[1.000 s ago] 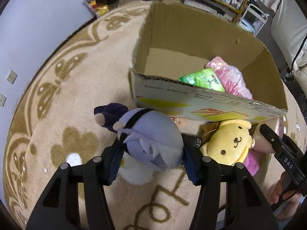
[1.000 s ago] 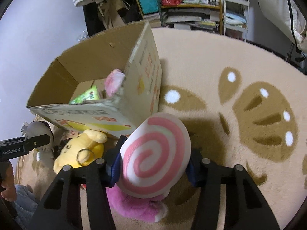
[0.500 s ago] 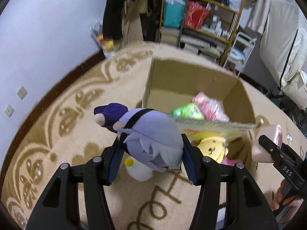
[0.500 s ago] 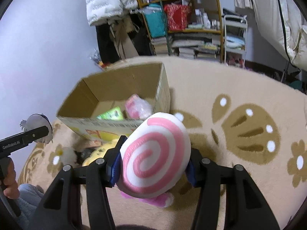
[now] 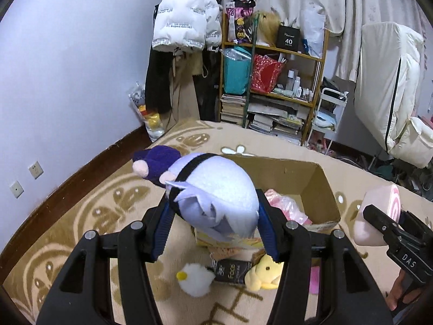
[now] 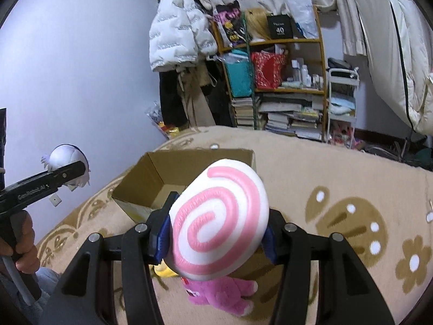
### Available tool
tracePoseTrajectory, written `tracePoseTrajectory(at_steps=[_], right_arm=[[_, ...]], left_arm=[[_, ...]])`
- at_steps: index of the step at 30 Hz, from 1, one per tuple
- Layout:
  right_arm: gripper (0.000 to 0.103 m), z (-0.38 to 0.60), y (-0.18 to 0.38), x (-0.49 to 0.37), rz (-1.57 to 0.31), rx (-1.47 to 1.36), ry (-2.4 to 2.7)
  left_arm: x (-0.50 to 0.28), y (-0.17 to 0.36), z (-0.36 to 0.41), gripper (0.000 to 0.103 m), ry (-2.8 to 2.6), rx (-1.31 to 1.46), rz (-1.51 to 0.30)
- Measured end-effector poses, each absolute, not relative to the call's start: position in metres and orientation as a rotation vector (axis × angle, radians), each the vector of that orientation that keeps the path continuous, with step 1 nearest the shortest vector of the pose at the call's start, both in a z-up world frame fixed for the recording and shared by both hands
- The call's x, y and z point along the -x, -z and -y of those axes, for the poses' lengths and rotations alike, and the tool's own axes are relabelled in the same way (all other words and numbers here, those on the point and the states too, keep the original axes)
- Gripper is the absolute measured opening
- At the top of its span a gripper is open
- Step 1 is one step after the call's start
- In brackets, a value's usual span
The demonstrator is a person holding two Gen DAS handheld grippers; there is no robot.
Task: Organize soft objects
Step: 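Lift the doll with the left tool while the right tool carries the swirl cushion over the box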
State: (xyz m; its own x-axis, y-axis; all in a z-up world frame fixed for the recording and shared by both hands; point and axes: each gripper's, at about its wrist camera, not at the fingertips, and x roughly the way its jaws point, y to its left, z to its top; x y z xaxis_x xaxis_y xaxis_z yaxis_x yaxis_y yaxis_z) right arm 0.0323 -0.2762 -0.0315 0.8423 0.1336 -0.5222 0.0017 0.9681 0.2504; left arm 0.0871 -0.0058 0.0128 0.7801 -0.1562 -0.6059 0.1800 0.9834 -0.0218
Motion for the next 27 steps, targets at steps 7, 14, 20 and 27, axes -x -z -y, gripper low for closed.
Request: tracePoseTrajectory(at_steps=[7, 14, 20, 27], right_arm=[[0.057, 0.267, 0.028, -0.048, -0.531, -0.208, -0.089], [0.057, 0.267, 0.029, -0.069, -0.514, -0.202, -0.102], [0.057, 0.266, 0.035, -0.086, -0.512, -0.198, -0.110], [0.057, 0.265, 0.045, -0.097, -0.524, -0.188, -0.123]], left_arm=[[-0.100, -0.014, 0.014, 0.056, 0.196, -0.044, -0.645], [-0.114, -0.013, 0.021, 0.056, 0.199, -0.045, -0.656], [-0.130, -0.007, 0.026, 0.056, 0.196, -0.055, -0.665], [-0.143, 0.007, 0.026, 0.056, 0.208, -0.043, -0.707]])
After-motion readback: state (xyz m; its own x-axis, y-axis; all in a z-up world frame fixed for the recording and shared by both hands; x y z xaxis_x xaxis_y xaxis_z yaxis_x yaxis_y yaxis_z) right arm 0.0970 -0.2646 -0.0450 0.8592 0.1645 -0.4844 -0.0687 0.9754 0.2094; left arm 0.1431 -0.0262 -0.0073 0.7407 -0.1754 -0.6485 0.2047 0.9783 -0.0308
